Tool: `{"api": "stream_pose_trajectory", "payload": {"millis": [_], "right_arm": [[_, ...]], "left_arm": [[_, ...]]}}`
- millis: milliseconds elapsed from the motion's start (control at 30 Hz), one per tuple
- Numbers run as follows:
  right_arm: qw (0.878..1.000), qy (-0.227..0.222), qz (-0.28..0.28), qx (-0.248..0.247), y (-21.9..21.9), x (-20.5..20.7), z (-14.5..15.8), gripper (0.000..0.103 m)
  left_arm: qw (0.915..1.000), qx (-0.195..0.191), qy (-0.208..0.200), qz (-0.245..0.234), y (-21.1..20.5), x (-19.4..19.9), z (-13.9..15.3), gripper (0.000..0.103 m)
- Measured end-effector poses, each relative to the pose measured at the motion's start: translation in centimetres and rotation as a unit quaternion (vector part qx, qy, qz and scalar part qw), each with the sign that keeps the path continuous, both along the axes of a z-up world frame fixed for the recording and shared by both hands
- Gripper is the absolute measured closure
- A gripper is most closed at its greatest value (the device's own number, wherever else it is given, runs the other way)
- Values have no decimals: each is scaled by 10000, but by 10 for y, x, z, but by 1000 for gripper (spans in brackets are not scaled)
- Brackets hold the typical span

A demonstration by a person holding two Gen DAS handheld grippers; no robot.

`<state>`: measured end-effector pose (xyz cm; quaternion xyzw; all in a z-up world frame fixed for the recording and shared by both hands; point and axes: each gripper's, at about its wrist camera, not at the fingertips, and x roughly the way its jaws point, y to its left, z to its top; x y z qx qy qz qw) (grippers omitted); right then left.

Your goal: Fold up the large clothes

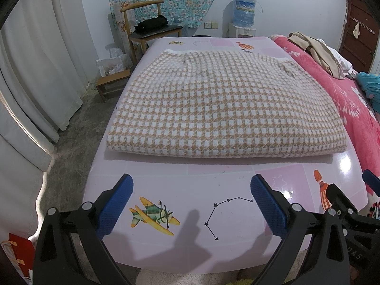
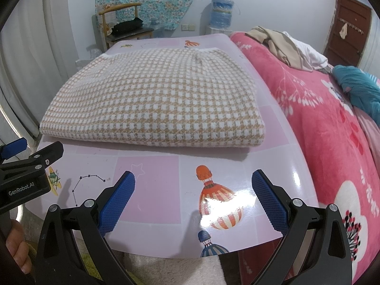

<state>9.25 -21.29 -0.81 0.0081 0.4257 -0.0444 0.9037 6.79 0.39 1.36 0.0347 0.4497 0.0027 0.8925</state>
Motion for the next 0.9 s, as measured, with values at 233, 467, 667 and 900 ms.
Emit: {"api": "stream_pose_trajectory", "payload": {"millis": [233, 467, 667, 900], "right_arm": [[10000, 5, -8, 2, 1, 0, 0, 8], [10000, 5, 4, -4, -1, -1, -3, 8], [10000, 12, -3, -1, 0, 0, -2, 8], [10000, 33, 27, 1, 0, 0, -4, 8]], "left_arm": [[10000, -9, 50, -7, -2, 0, 0, 6], [10000, -9, 48, -9, -1, 0, 0, 6], [10000, -4, 40, -2, -1, 0, 0, 6], [10000, -14, 43, 3, 0, 0, 1, 6]]}}
